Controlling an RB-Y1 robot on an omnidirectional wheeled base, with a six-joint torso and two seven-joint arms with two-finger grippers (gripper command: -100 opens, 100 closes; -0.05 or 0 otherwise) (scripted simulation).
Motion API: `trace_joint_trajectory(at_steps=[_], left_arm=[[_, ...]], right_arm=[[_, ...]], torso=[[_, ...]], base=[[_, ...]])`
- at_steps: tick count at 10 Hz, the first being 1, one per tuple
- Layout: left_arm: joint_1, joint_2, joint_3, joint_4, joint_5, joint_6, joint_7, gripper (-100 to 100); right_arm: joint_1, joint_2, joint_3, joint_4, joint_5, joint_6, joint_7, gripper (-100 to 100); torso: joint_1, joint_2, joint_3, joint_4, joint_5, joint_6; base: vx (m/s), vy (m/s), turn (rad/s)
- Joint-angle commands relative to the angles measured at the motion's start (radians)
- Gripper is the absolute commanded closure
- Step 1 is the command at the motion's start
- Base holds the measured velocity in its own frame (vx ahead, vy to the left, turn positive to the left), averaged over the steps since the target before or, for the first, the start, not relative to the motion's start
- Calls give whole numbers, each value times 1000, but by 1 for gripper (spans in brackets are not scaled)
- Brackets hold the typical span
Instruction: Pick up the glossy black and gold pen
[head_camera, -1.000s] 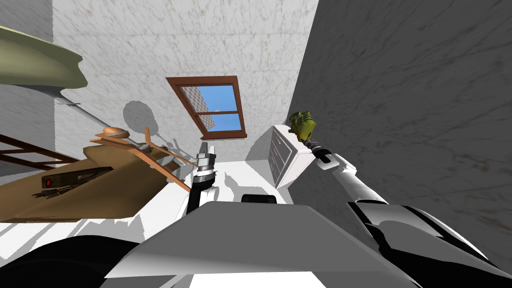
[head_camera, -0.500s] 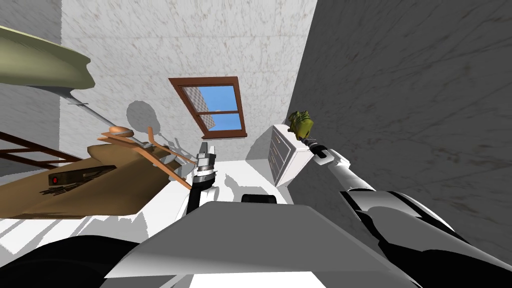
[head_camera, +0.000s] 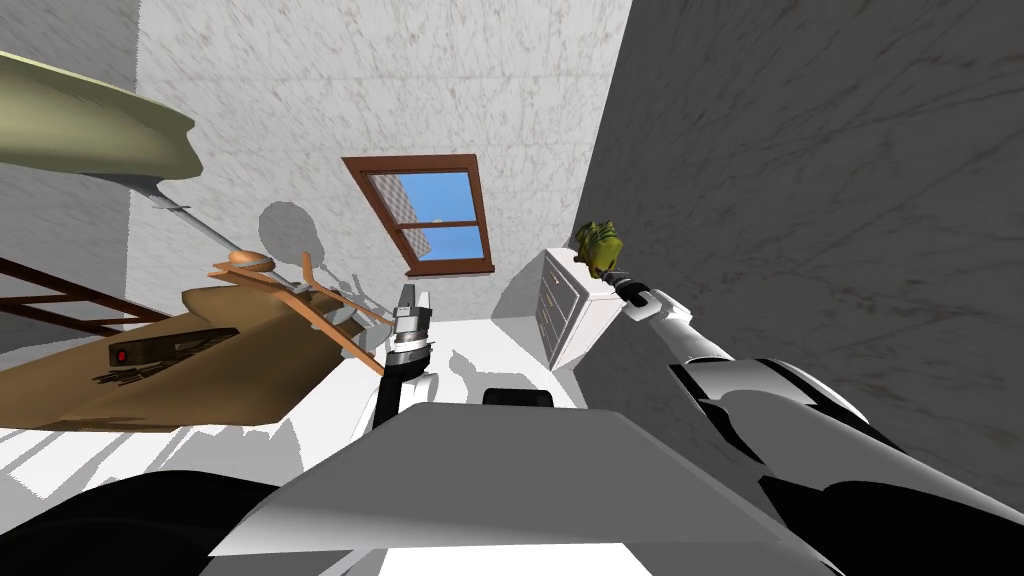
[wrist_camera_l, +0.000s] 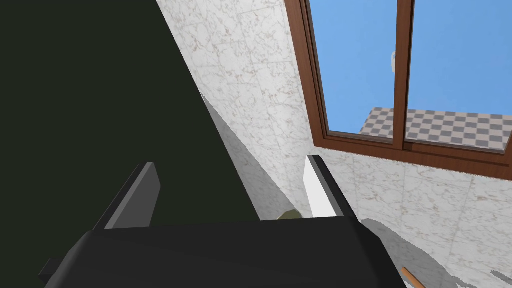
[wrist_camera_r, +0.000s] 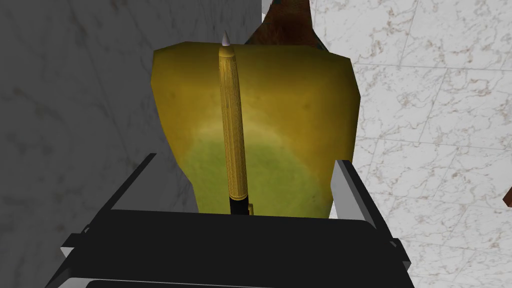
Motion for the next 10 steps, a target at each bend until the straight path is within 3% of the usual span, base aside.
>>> trace_joint_trajectory(at_steps=[1,5,6,7,10], left_arm=[[0,0,0,0,0,0,0,0],[0,0,0,0,0,0,0,0],[0,0,0,0,0,0,0,0],[0,0,0,0,0,0,0,0],[0,0,0,0,0,0,0,0]], right_arm=[[-50,1,50,50,-12,-18,33,-100],[-147,1,61,144,-12,-18,33,-100],[-133,1,61,125,-12,-15,33,-100],[-136,1,61,128,-12,-15,33,100],[-136,1,61,128,-12,-15,33,100]], torso=[[0,0,0,0,0,0],[1,2,1,1,0,0],[1,0,0,0,0,0],[0,-1,0,0,0,0],[0,-1,-1,-1,0,0]], base=[[-82,-11,-1],[-50,1,0],[6,3,2],[0,0,0],[0,-1,-1]])
